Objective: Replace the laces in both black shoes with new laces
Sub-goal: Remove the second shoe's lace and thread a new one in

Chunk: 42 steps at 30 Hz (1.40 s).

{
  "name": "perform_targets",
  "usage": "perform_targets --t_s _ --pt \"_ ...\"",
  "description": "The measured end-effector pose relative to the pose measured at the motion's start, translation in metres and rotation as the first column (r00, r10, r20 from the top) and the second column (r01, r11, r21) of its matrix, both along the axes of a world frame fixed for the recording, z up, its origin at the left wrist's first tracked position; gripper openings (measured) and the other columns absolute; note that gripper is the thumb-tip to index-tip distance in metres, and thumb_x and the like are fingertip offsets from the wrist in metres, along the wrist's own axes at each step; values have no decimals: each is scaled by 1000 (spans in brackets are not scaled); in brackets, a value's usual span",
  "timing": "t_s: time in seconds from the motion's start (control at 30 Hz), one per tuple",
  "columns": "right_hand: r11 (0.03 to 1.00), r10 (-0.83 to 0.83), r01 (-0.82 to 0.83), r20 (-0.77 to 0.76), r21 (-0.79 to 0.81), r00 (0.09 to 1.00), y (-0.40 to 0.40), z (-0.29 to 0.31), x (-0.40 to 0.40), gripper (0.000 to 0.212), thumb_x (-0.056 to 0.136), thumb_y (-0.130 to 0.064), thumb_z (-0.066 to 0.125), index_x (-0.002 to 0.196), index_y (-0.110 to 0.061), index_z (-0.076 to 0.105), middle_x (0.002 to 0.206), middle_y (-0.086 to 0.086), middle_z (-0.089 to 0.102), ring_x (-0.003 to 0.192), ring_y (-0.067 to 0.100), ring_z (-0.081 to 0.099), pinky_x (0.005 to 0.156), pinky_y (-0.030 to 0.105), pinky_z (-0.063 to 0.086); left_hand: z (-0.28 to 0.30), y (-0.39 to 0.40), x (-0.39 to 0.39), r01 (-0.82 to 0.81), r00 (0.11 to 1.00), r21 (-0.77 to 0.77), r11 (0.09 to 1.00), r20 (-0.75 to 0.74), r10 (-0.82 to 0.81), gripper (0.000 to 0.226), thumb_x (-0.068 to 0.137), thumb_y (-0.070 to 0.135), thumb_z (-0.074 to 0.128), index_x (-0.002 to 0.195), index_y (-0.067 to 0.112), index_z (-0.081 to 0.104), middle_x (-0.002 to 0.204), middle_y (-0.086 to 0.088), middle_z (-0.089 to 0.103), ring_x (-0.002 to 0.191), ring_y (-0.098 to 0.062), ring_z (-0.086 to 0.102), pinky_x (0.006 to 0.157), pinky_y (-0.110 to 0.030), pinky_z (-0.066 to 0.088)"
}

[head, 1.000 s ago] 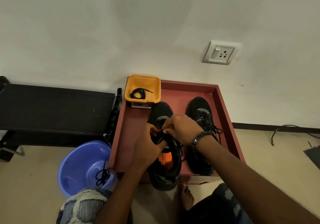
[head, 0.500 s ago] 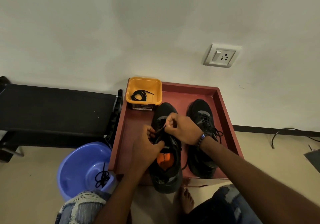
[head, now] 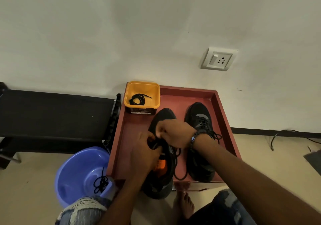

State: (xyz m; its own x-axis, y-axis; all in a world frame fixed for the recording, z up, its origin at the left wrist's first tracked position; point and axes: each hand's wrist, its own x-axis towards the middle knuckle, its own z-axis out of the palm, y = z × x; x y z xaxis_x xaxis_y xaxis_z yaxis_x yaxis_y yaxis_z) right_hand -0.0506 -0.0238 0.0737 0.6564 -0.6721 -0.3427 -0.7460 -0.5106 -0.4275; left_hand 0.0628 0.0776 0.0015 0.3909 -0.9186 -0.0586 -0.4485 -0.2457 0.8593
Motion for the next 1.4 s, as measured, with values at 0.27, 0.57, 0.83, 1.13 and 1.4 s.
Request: perform_targets --t_s 0.27,0.57,0.83,1.13,1.4 --pt "924 -360 314 213 220 909 9 -34 -21 30 89 -51 63 98 -23 57 81 1 65 74 14 62 69 26 50 5 6 1 38 996 -9 999 82 -37 25 81 20 76 96 24 56 92 9 55 78 -2 54 62 -12 40" --pt "661 -743 300 543 688 392 2 9 3 16 99 -30 57 90 -19 63 88 -4 62 82 11 61 75 24 50 10 5 4 29 997 13 999 74 -30 20 83 24 74 90 22 56 90 8 57 76 -5 55 57 -11 39" --pt "930 -364 350 161 111 917 1 -7 -24 52 90 -43 66 132 -30 39 117 2 53 102 19 62 91 37 54 7 3 -3 99 992 -22 995 81 -97 28 79 17 77 91 23 53 91 11 50 81 5 51 68 -5 41" --pt "876 233 -296 -202 -380 951 0 2 -10 23 99 -35 49 114 -35 67 117 -10 56 110 15 52 96 37 41 1 1 -3 85 996 -3 996 13 -85 27 80 23 76 89 26 51 92 11 51 79 -1 52 62 -12 42" --pt "793 -540 605 373 -76 755 -22 -4 -32 24 93 -23 63 117 -20 64 118 0 59 102 13 59 92 25 49 1 2 -2 52 993 -18 999 107 -49 28 77 20 78 92 22 54 93 10 52 79 3 50 66 -5 38"
